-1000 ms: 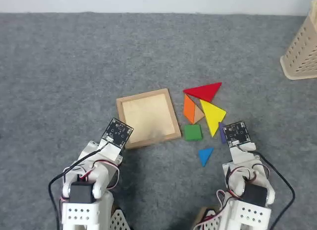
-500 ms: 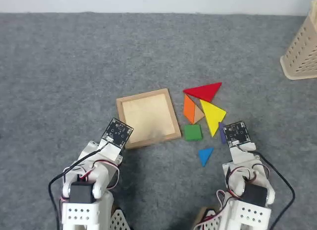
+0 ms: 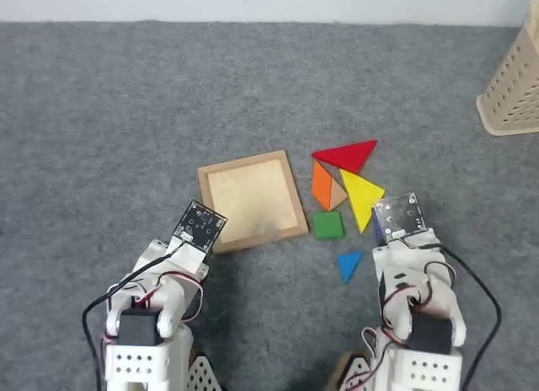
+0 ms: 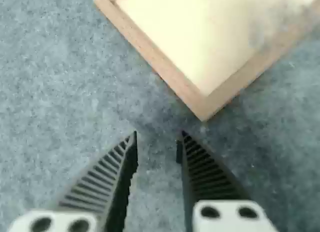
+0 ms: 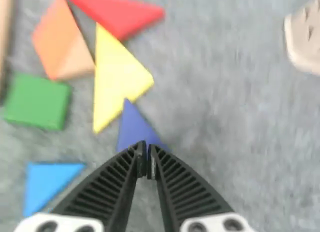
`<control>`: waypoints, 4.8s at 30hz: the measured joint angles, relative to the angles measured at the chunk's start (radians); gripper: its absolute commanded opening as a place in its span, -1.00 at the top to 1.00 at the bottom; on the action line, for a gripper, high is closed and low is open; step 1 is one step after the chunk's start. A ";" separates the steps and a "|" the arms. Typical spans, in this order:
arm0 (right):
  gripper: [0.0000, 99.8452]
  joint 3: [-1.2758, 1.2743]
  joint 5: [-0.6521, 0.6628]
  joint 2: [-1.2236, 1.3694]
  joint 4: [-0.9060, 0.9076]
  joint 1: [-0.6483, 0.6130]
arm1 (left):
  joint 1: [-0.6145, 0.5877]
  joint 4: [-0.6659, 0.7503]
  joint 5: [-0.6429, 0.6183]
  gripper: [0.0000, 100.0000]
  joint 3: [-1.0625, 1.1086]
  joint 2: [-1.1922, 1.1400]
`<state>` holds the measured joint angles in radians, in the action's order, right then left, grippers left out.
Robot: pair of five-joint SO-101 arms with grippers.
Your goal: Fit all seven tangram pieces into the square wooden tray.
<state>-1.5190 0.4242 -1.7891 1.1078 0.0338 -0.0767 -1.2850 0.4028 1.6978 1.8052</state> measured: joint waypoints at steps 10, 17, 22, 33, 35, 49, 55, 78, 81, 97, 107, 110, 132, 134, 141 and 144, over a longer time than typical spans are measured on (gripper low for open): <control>0.69 0.437 -0.017 0.589 0.051 -0.169 | 0.000 0.000 0.000 0.76 0.000 0.000; 0.44 0.760 -0.018 1.165 0.048 -0.275 | 0.000 0.000 0.000 0.76 0.000 0.000; 0.40 0.898 -0.018 1.508 -0.021 -0.287 | 0.000 0.000 0.000 0.76 0.000 0.000; 0.40 0.944 -0.176 1.746 -0.173 -0.199 | 0.000 0.000 0.000 0.76 0.000 0.000; 0.40 0.961 -0.176 1.755 -0.173 -0.203 | 0.000 0.000 0.000 0.76 0.000 0.000; 0.14 1.108 -0.077 1.941 -0.117 -0.186 | 0.000 0.000 0.000 0.76 0.000 0.000; 0.16 1.165 -0.075 2.024 -0.117 -0.201 | 0.000 0.000 0.000 0.76 0.000 0.000; 0.37 1.298 -0.104 2.160 -0.055 -0.176 | 0.000 0.000 0.000 0.76 0.000 0.000; 0.47 1.300 -0.120 2.165 -0.052 -0.175 | 0.000 0.000 0.000 0.76 0.000 0.000; 0.30 1.313 -0.167 2.168 -0.005 -0.158 | 0.000 0.000 0.000 0.76 0.000 0.000; 0.54 1.313 -0.166 2.168 -0.005 -0.150 | 0.000 0.000 0.000 0.76 0.000 0.000; 0.54 1.313 -0.167 2.168 -0.005 -0.144 | 0.000 0.000 0.000 0.76 0.000 0.000; 0.52 1.201 -0.212 1.847 0.058 -0.143 | 0.000 0.000 0.000 0.76 0.000 0.000; 0.45 1.201 -0.209 1.847 0.058 -0.146 | 0.000 0.000 0.000 0.76 0.000 0.000; 0.39 1.198 -0.164 1.972 0.026 -0.141 | 0.000 0.000 0.000 0.76 0.000 0.000; 0.39 1.200 -0.163 2.027 0.015 -0.124 | 0.000 0.000 0.000 0.76 0.000 0.000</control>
<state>-0.3191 0.2616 0.2378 1.1231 -0.0905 -0.0767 -1.2850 0.4028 1.6978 1.8052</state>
